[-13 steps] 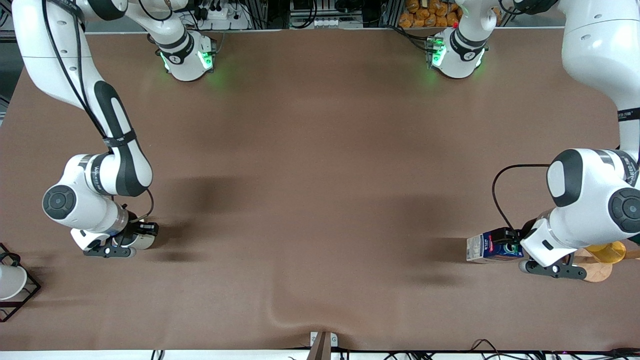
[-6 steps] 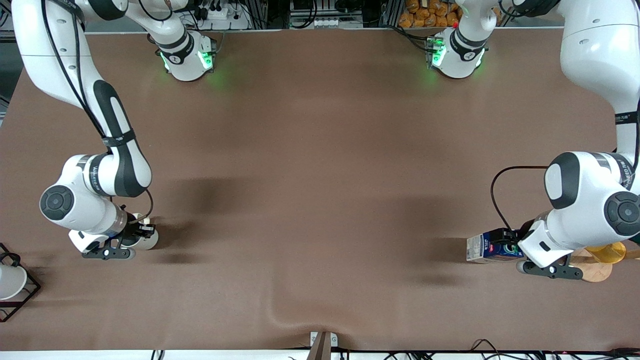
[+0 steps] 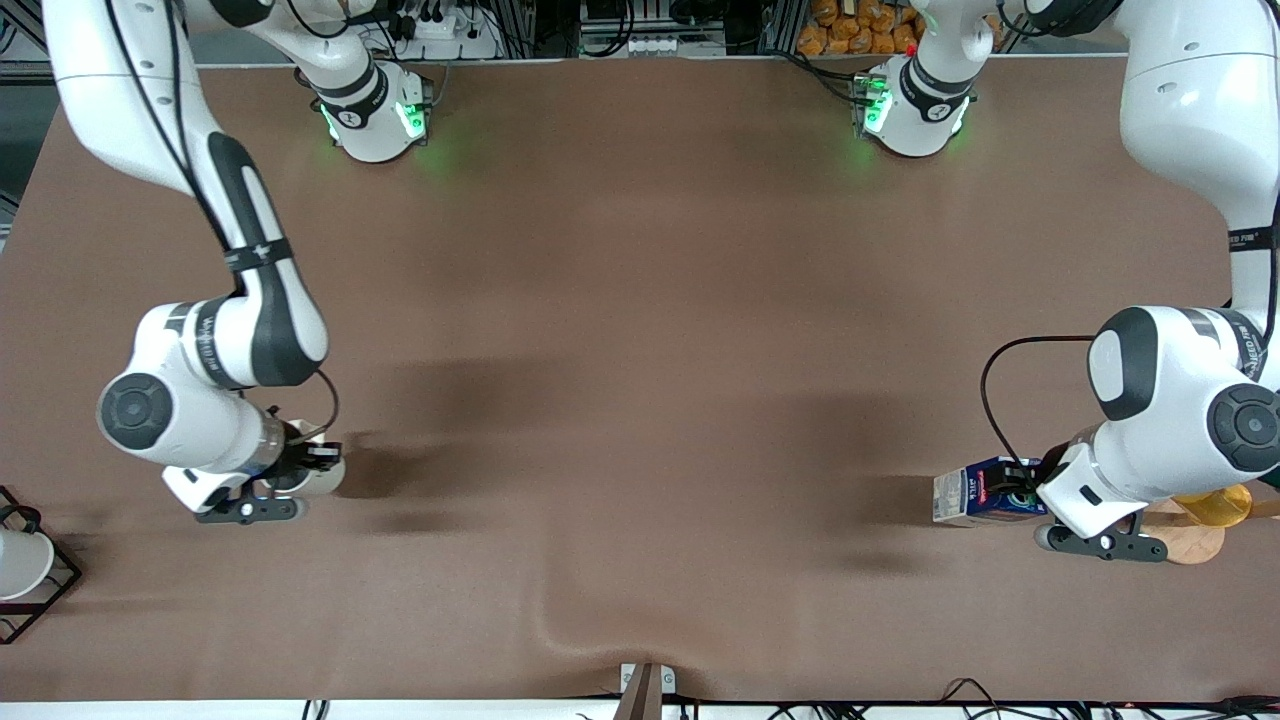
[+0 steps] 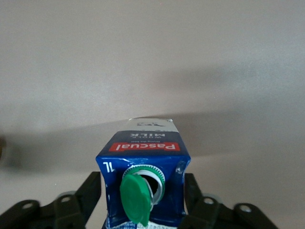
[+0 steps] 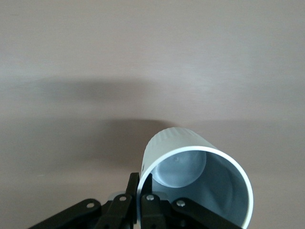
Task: Place milk next to cup
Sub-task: 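Close the right gripper on the mug rim while the left gripper grasps the milk, then carry the mug to mid-table with the right gripper while the left gripper lifts milk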
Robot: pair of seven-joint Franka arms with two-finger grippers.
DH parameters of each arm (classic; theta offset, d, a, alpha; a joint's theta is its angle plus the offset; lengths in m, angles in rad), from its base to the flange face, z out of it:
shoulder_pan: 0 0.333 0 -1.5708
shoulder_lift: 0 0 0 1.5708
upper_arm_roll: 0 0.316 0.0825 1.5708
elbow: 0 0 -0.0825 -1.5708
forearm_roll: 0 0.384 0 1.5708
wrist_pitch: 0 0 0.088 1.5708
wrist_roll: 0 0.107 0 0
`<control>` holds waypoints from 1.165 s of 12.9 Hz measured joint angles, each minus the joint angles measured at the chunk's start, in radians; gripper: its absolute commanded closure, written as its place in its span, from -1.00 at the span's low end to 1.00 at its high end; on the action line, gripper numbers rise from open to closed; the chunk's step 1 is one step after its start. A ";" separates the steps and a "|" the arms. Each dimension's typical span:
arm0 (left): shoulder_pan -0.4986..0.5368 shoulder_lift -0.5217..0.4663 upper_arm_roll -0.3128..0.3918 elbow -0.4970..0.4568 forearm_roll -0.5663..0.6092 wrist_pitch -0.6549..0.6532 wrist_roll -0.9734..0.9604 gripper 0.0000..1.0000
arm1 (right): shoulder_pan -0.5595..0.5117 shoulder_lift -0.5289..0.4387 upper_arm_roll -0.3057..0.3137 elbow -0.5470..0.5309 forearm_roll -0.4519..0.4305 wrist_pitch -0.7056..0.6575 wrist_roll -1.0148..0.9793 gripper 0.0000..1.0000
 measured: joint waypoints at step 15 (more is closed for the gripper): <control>-0.003 -0.035 -0.002 0.024 0.013 -0.055 0.001 0.27 | 0.541 0.009 0.009 0.077 0.056 -0.081 0.439 1.00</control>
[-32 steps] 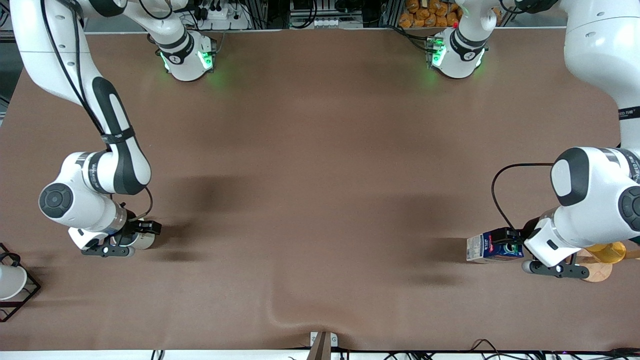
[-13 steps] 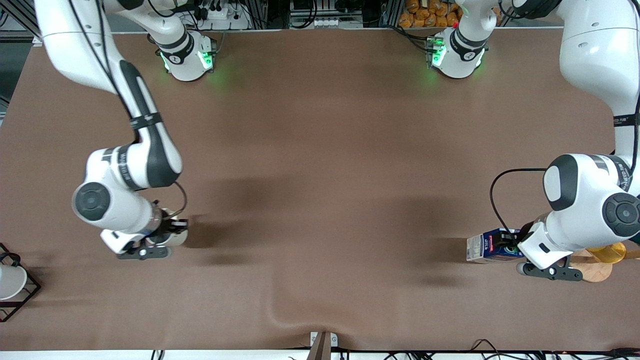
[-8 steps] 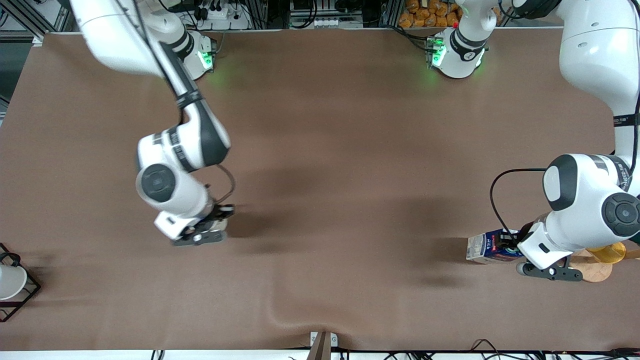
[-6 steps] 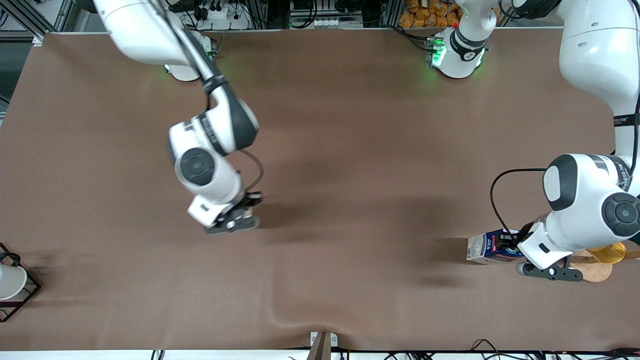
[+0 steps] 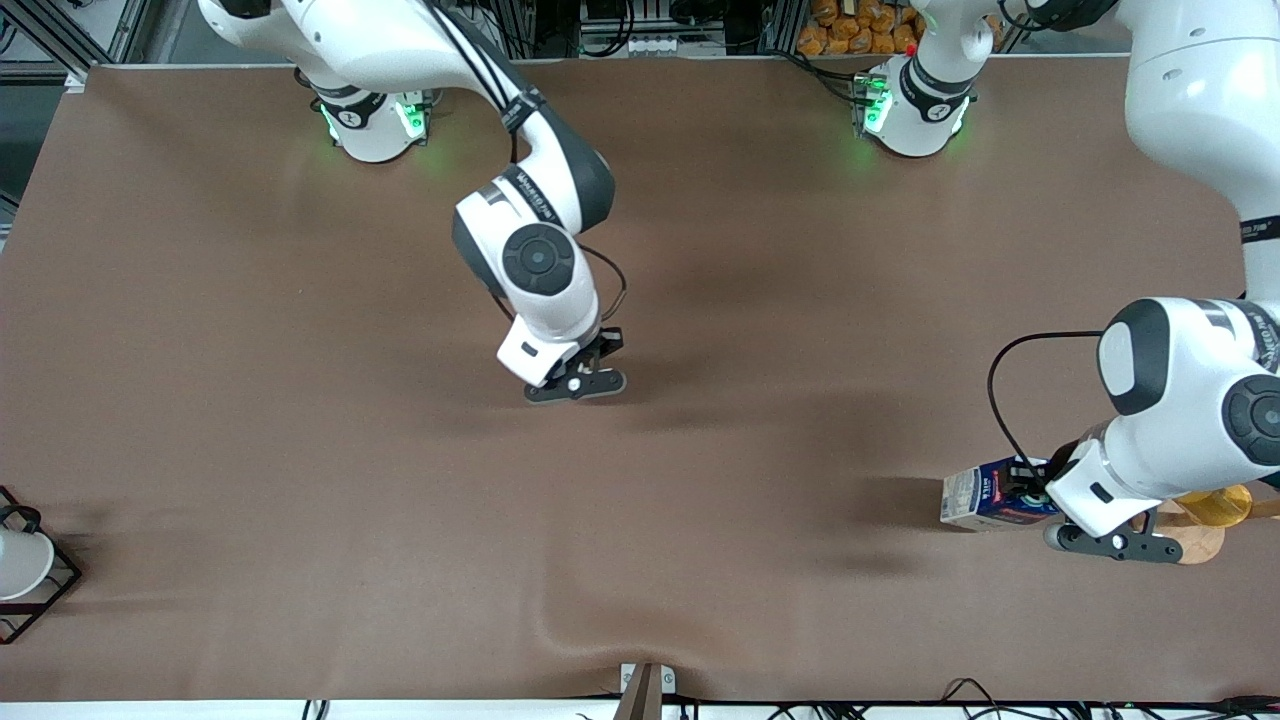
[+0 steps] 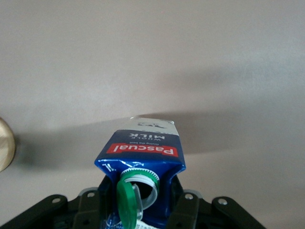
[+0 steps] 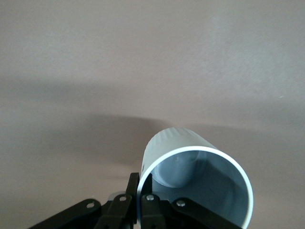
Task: Place milk next to cup
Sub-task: 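Carry the mug to mid-table with the right gripper while the left gripper lifts milk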
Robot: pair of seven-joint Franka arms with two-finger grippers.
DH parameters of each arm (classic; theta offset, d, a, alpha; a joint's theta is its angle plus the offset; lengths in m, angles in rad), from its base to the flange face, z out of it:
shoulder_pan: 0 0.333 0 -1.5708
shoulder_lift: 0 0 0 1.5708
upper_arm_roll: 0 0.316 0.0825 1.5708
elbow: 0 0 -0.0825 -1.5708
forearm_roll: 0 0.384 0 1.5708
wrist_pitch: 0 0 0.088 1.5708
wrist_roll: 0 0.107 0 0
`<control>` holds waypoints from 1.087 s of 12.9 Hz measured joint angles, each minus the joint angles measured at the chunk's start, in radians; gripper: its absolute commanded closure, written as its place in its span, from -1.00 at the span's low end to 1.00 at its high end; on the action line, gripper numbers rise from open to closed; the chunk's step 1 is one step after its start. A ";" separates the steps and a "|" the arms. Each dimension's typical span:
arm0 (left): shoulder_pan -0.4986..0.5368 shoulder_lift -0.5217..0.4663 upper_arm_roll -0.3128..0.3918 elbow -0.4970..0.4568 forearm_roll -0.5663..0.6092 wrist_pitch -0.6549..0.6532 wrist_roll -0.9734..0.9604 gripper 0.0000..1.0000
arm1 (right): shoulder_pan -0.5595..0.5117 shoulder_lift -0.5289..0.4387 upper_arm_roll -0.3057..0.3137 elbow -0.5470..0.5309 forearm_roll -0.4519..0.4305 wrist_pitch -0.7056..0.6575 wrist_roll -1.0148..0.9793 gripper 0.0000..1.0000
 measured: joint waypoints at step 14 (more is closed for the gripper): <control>-0.022 -0.167 -0.011 0.002 0.000 -0.113 0.000 0.23 | 0.061 0.167 -0.017 0.112 0.002 0.142 0.138 1.00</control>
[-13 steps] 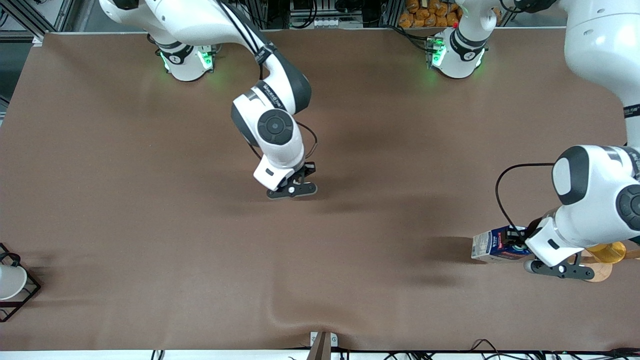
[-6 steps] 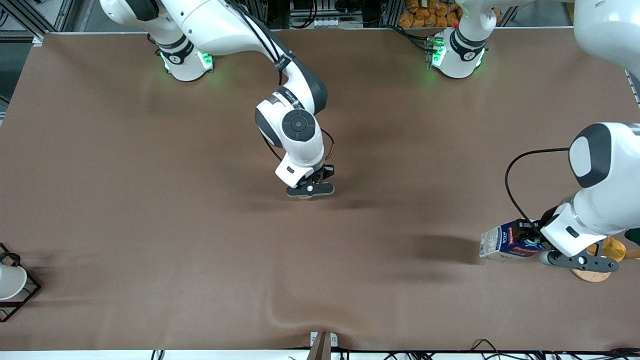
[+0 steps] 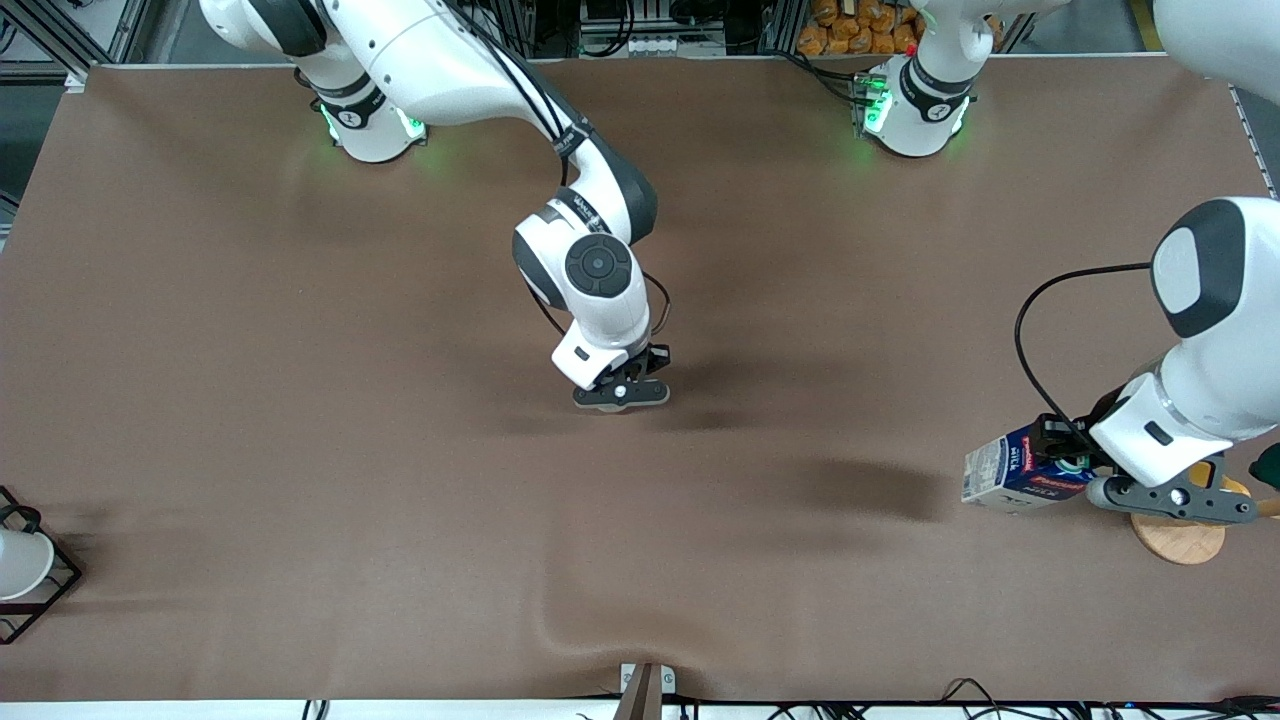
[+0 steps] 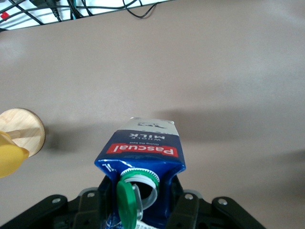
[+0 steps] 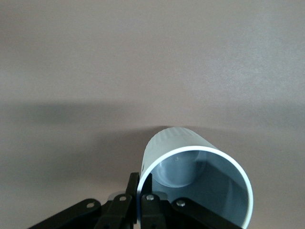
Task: Place milk next to cup
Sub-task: 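Carry the mug to mid-table with the right gripper while the left gripper lifts milk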
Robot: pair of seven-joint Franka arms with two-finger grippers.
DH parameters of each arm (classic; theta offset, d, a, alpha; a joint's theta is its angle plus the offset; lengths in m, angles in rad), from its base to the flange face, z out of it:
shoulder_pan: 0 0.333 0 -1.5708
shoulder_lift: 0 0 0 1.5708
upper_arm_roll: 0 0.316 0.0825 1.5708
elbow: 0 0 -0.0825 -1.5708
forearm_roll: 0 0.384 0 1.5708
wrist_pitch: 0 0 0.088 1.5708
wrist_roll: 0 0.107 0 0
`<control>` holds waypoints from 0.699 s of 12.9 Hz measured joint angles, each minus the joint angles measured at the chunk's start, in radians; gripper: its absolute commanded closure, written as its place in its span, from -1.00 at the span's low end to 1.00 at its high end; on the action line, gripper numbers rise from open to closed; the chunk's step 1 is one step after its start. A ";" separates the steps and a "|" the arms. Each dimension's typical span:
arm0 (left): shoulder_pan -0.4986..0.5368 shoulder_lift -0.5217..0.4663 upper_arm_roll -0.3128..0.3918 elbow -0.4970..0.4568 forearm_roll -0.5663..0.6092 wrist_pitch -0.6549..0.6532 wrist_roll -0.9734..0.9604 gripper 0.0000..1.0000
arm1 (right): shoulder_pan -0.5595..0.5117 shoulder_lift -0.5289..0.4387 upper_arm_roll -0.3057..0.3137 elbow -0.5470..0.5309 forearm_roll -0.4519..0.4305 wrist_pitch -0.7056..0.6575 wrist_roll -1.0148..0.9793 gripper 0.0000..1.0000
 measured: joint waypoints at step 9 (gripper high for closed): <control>-0.001 -0.066 -0.071 0.000 0.000 -0.102 0.000 0.23 | -0.003 0.025 -0.006 0.041 0.000 -0.016 0.000 -0.61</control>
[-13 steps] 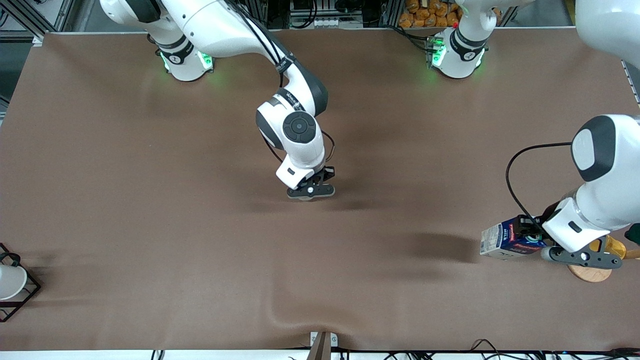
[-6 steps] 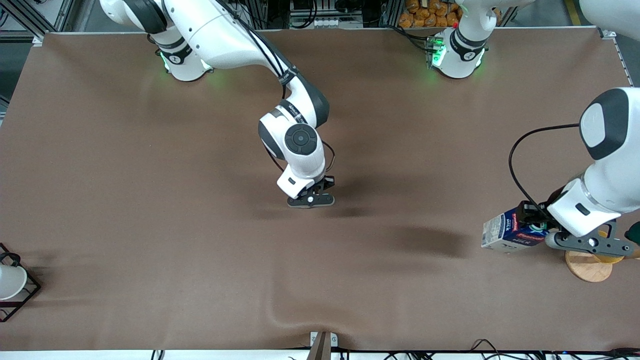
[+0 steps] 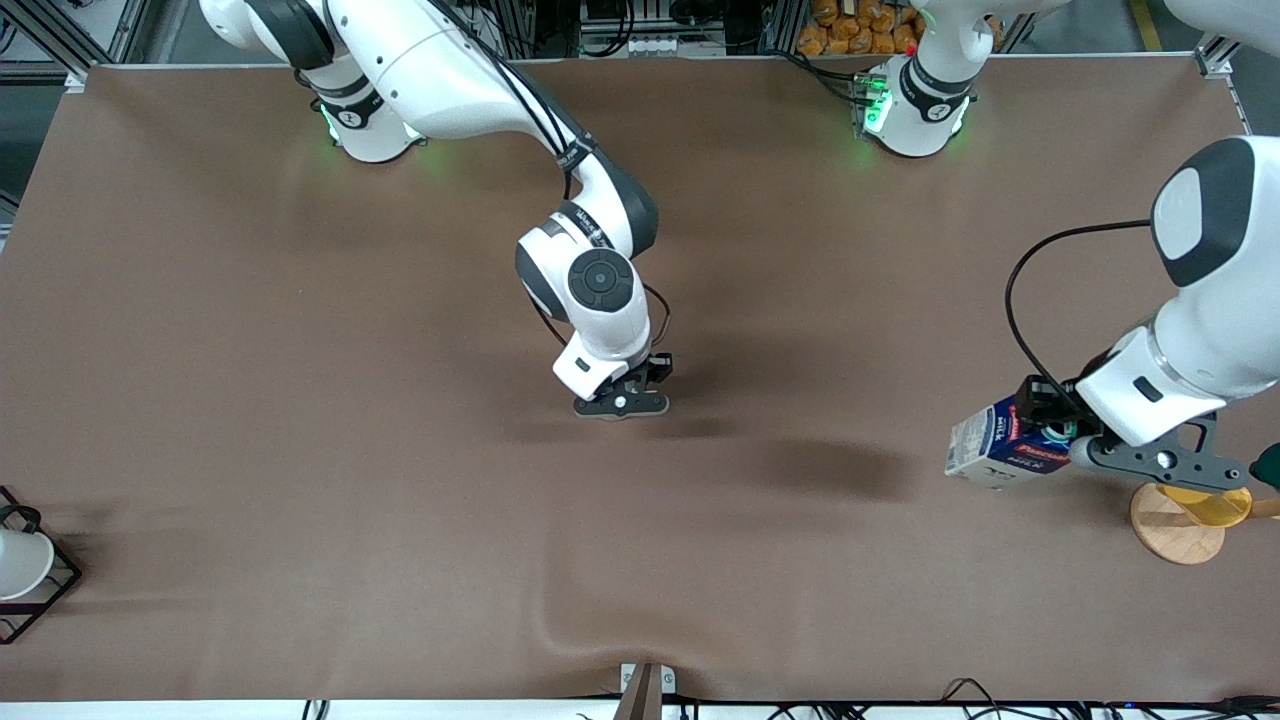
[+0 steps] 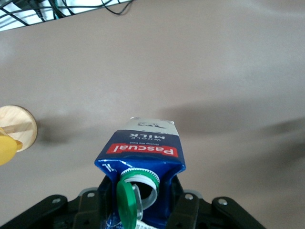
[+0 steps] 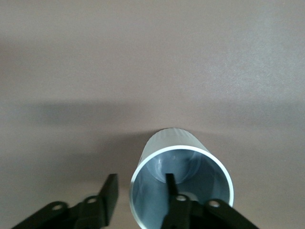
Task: Place milk next to cup
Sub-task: 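Carry the mug to mid-table with the right gripper while the left gripper lifts milk, then release the mug and withdraw the right gripper while the left gripper carries milk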
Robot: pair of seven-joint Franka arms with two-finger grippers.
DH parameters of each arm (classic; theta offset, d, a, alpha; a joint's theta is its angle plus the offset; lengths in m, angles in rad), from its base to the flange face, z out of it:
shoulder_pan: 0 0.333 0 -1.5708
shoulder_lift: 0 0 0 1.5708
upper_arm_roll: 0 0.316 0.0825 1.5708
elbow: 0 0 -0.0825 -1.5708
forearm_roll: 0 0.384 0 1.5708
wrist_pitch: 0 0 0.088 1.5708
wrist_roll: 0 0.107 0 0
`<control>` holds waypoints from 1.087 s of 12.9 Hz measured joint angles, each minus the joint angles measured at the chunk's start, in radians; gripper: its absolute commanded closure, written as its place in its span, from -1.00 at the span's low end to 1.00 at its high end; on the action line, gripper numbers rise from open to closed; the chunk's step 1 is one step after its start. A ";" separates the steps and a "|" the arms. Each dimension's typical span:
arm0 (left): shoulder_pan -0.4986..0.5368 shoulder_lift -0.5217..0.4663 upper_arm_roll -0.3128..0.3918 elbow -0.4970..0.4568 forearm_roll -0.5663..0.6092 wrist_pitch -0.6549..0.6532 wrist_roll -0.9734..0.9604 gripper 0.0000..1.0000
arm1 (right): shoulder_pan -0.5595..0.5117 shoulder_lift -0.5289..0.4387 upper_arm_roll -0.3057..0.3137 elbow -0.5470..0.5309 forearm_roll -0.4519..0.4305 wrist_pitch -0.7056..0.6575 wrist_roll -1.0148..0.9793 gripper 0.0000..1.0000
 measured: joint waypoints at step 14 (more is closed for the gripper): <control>-0.107 -0.010 -0.267 -0.045 -0.050 -0.110 -0.154 0.18 | -0.330 -0.488 -0.017 -0.043 -0.001 -0.499 -0.225 -1.00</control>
